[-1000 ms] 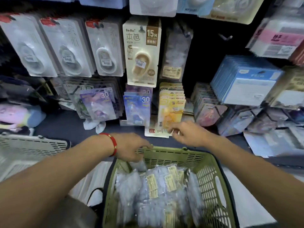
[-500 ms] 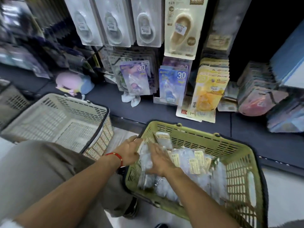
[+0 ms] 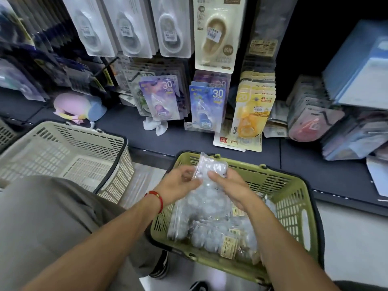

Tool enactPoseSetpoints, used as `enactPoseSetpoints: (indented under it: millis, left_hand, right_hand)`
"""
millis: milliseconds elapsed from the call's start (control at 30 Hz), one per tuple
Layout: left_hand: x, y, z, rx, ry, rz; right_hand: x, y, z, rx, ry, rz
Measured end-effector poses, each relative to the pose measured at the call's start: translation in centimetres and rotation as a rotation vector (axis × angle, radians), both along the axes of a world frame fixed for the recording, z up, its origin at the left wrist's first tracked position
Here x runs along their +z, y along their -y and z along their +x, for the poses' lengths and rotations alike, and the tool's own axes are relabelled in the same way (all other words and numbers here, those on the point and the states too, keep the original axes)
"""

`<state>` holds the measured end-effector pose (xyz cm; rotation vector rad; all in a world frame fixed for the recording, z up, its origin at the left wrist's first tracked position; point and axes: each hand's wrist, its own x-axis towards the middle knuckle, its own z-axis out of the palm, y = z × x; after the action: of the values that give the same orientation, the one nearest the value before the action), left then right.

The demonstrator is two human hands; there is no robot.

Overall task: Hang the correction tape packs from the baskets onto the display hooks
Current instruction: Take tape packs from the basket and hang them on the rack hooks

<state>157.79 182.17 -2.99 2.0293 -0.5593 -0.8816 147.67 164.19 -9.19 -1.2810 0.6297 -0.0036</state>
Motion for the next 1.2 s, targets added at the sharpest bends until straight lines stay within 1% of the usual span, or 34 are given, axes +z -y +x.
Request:
enactPoseSetpoints:
  millis: [33,67,100,167,200,233,300,333,367,433,467,500,533,567,600,633,667,700,733,767,800,833,867,933,967,1000,1067,1100,1133,1200]
  left_hand:
    - [-0.4,0.6,-0.7,-0.027,-0.074,-0.052]
    - [-0.8,1.2,-1.2,-0.029,-0.089,-0.094]
    - [-1.1,1.8,-1.4,-0.003,-0.079,-0.123]
    - [-1.4,2.6,-1.3,0.021,-0.01,-0.135]
    - [-1.4,2.8,-1.1,-0.017,0.071,-0.103]
    - [-1.2,2.9,-0.8,-0.083,0.201,-0.047]
    - [-1.2,2.6,-0.7,-0.255,0.516,0.023]
    - [-1.1,2.5,-0.9,-0.35,0.633,0.022]
    - [-1.1,2.4,-1.3,-0.445,0.723,0.014]
    - [-1.5,2.4,-2.0,-0.541,0.838,0.008]
    - [-1.8,2.5,-2.2,-0.521,0.866,0.012]
    - [-2.1,2.5,-2.3,-0.453,0.873,0.02]
    - [-2.3,2.6,-2.2,-0.336,0.825,0.022]
    - [-2.3,2.5,-2.0,-0.18,0.711,0.022]
    - [-2.2,2.4,-2.1,-0.015,0.509,0.018]
    - [-1.9,2.5,-2.4,0.132,0.22,0.004]
    - [-1.6,2.6,-2.9,0.233,-0.102,-0.032]
    - [-1.6,2.9,-3.5,0.279,-0.396,-0.065]
    - [-1.7,3.2,-4.1,0.298,-0.58,-0.099]
    - [-2.1,3.4,-4.6,0.318,-0.656,-0.14]
    - [-2.5,3.6,-5.0,0.355,-0.673,-0.174]
    - [-2.8,3.6,-5.2,0.404,-0.66,-0.198]
    - [-3.1,3.5,-5.2,0.458,-0.633,-0.202]
    - [-3.7,2.9,-4.9,0.527,-0.524,-0.128]
    - [-3.9,2.5,-4.6,0.536,-0.461,-0.079]
    - [-4.2,2.2,-4.3,0.543,-0.415,-0.052]
    - [-4.6,1.7,-3.6,0.594,-0.366,-0.051]
    - [-4.5,1.6,-3.4,0.627,-0.364,-0.071]
    - [-4.5,1.5,-3.1,0.663,-0.38,-0.101]
    - [-4.3,1.4,-2.7,0.711,-0.401,-0.142]
  right_hand:
    - [0.8,0.2,-0.3,-0.001,0.04,0.086]
    - [1.5,0.2,-0.6,-0.01,0.071,0.149]
    - [2.0,0.1,-0.9,-0.041,0.085,0.187]
    - [3.0,0.3,-1.4,-0.114,0.028,0.171]
    - [3.3,0.8,-1.9,-0.127,-0.027,0.152]
    - [3.5,1.6,-2.6,-0.13,-0.092,0.164]
    - [3.8,3.3,-4.5,-0.103,-0.193,0.331]
    - [3.9,3.7,-5.4,-0.073,-0.207,0.428]
    - [3.9,3.7,-6.2,-0.038,-0.201,0.473]
    - [3.4,3.0,-6.7,-0.021,-0.145,0.418]
    - [3.0,2.6,-6.7,-0.048,-0.113,0.356]
    - [2.5,2.2,-6.7,-0.094,-0.094,0.303]
    - [2.2,1.9,-6.8,-0.129,-0.085,0.256]
    - [2.0,1.6,-6.9,-0.151,-0.07,0.23]
    - [1.9,1.5,-7.0,-0.162,-0.054,0.206]
    - [1.7,1.4,-7.2,-0.171,-0.036,0.196]
    - [1.5,1.1,-7.4,-0.171,-0.021,0.2]
    - [1.4,0.7,-7.3,-0.162,-0.003,0.224]
    - [1.2,0.3,-7.2,-0.13,0.014,0.244]
    - [1.1,-0.1,-7.0,-0.082,0.017,0.23]
    - [0.7,-0.5,-6.7,-0.028,-0.011,0.16]
    - [0.4,-0.7,-6.6,0.017,-0.064,0.047]
    - [-0.2,-0.7,-6.7,0.037,-0.145,-0.104]
    - [-2.0,-0.4,-7.7,0.071,-0.314,-0.442]
    - [-3.2,-0.5,-8.5,0.166,-0.375,-0.555]
    - [-4.4,-0.7,-9.2,0.306,-0.433,-0.618]
    - [-6.7,-1.9,-10.1,0.591,-0.546,-0.728]
    - [-7.8,-2.5,-10.2,0.699,-0.581,-0.823]
    - [-8.6,-3.1,-10.2,0.773,-0.598,-0.939]
    - [-9.4,-3.8,-9.7,0.804,-0.629,-1.116]
